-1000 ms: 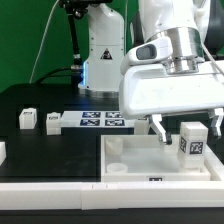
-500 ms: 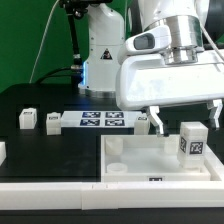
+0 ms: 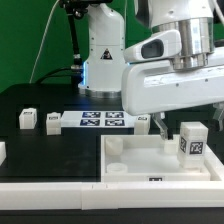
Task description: Assemble one leg
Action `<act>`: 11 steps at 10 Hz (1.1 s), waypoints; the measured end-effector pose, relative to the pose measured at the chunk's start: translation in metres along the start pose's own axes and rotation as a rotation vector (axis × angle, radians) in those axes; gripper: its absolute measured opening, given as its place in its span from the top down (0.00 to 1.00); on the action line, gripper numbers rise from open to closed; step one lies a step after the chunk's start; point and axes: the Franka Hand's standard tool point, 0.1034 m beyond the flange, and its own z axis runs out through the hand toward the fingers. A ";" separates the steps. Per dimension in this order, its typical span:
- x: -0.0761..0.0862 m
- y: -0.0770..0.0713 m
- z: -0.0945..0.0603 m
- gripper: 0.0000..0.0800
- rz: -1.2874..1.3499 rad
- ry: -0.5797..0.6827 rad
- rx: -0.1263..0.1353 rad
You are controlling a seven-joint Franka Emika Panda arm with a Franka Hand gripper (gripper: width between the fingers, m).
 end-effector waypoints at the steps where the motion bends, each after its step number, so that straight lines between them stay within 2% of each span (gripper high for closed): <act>1: 0.002 0.003 -0.002 0.19 -0.004 -0.060 0.003; 2: -0.006 -0.001 -0.002 0.19 -0.001 -0.178 0.019; 3: -0.002 -0.003 -0.002 0.19 -0.001 -0.242 0.034; 4: 0.006 -0.001 -0.002 0.19 0.003 -0.197 0.027; 6: 0.006 0.001 -0.001 0.19 0.021 -0.198 0.011; 11: 0.007 0.004 -0.001 0.20 0.012 -0.194 0.012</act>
Offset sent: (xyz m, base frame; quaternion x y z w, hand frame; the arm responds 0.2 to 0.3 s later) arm 0.0000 0.0000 0.0000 0.0000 0.0000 0.0000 1.0000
